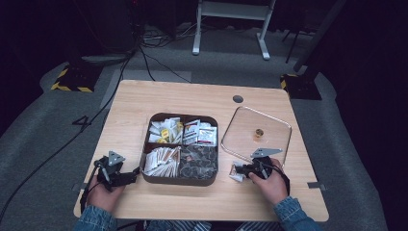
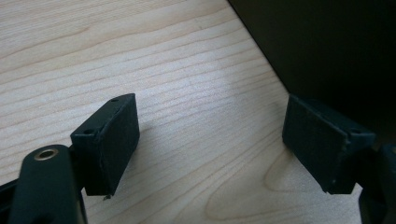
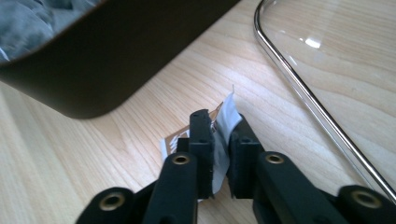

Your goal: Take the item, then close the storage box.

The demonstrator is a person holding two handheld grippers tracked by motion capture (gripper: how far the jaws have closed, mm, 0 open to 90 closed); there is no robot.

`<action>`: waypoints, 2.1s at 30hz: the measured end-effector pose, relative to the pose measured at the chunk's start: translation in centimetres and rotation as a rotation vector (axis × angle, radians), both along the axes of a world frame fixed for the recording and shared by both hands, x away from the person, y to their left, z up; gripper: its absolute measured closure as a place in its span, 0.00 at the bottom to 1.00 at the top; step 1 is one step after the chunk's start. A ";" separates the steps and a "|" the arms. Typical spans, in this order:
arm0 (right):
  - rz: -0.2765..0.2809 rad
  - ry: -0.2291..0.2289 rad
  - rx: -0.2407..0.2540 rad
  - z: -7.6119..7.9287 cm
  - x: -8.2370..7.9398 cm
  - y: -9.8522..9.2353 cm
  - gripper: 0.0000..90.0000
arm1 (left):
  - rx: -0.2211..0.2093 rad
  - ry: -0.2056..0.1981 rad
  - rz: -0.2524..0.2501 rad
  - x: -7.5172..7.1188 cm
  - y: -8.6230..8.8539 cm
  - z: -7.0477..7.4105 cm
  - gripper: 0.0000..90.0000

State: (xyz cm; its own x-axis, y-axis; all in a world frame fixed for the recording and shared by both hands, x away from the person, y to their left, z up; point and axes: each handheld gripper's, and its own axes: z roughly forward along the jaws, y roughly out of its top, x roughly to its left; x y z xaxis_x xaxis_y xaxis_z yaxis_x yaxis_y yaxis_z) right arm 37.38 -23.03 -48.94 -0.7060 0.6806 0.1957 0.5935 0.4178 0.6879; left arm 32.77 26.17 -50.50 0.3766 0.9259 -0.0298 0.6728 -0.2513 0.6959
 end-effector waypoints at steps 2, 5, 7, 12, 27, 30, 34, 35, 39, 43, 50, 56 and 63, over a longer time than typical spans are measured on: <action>-0.004 -0.017 -0.022 -0.1 0.0 0.0 0.81 | 0.000 0.000 0.000 0.0 0.0 0.0 0.22; -0.016 -0.049 -0.038 -0.1 0.1 -0.1 0.71 | 0.000 0.000 0.000 0.0 0.0 0.0 0.22; -0.022 -0.069 -0.039 -0.1 0.1 -0.3 0.67 | 0.000 0.000 0.000 0.0 0.0 0.0 0.22; -0.028 -0.100 -0.044 0.2 0.3 -0.7 0.63 | 0.000 0.000 0.000 0.0 0.0 0.0 0.22; -0.052 -0.153 -0.029 1.7 0.7 -1.4 0.59 | 0.002 0.001 -0.003 0.0 0.0 0.0 0.21; -0.051 -0.160 -0.033 2.1 0.7 -1.5 0.59 | 0.003 -0.001 -0.003 0.1 0.0 0.0 0.21; -0.049 -0.177 -0.043 2.9 0.8 -1.7 0.58 | 0.002 0.000 -0.003 0.1 0.0 0.0 0.21; -0.050 -0.181 -0.044 3.2 0.9 -1.7 0.58 | 0.002 -0.001 -0.002 0.1 0.0 0.0 0.21; -0.056 -0.196 -0.035 4.3 1.2 -2.1 0.56 | 0.002 -0.001 -0.001 0.0 0.0 0.0 0.21; -0.069 -0.221 -0.038 5.2 1.7 -2.5 0.51 | 0.002 -0.001 0.000 0.1 0.0 0.0 0.21; -0.089 -0.245 -0.036 6.5 2.7 -3.1 0.47 | 0.001 0.000 0.001 0.1 -0.1 0.0 0.21; -0.109 -0.254 -0.037 7.2 4.0 -3.7 0.46 | 0.003 -0.001 0.003 0.0 -0.1 0.0 0.21; -0.149 -0.244 -0.046 7.0 6.0 -4.8 0.45 | 0.004 -0.001 0.001 0.0 -0.1 0.0 0.21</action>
